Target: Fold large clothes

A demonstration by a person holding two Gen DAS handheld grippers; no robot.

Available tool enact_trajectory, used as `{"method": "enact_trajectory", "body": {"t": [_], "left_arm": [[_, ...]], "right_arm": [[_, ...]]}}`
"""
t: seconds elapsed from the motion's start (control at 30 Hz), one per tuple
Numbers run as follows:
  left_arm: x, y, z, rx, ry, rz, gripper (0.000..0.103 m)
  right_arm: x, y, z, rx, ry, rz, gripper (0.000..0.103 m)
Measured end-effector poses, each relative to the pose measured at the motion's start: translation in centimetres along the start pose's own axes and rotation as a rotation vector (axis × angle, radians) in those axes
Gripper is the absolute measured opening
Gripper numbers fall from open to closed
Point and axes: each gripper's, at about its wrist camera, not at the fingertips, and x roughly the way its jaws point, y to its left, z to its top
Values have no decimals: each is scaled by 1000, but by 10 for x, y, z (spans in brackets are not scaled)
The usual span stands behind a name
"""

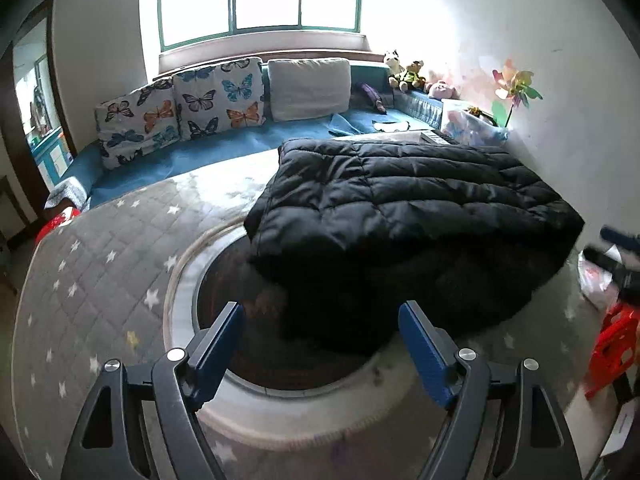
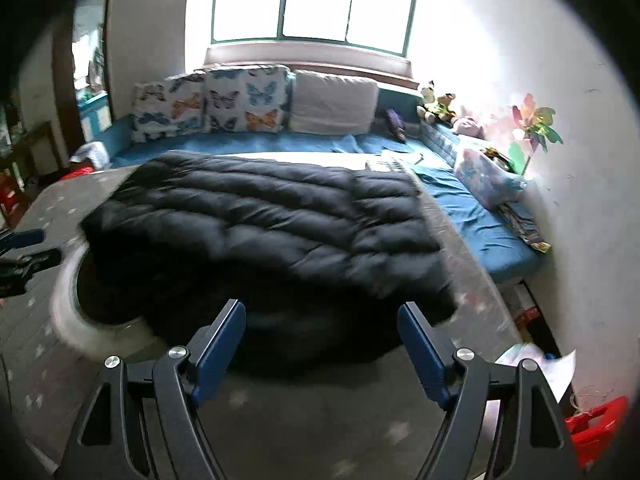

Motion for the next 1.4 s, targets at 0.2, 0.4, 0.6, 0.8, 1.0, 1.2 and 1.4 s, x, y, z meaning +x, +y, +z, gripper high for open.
{"method": "enact_trajectory", "body": {"t": [0.2, 0.4, 0.6, 0.8, 1.0, 1.2, 1.4], "left_arm": [[-31, -7, -34, -23, -25, 45, 86], [-46, -6, -57, -43, -15, 62, 86], [-47, -5, -67, -55, 4, 78, 86], [-48, -12, -70, -38, 5, 65, 86], [-49, -17, -70, -28, 3, 59, 86], [-49, -19, -71, -22, 0, 61, 86], [-49, -20, -71, -18, 2, 60, 86]], "right_arm": [[-19, 35, -40, 49, -28, 23, 85], [-24, 37, -59, 160, -13, 65, 85], [-31, 44, -64, 166, -20, 38, 87], [-41, 52, -63, 139, -54, 22, 87], [-42, 59, -62, 120, -55, 18, 87], [-43, 63, -60, 114, -58, 20, 87], [-42, 65, -60, 110, -53, 15, 87]]}}
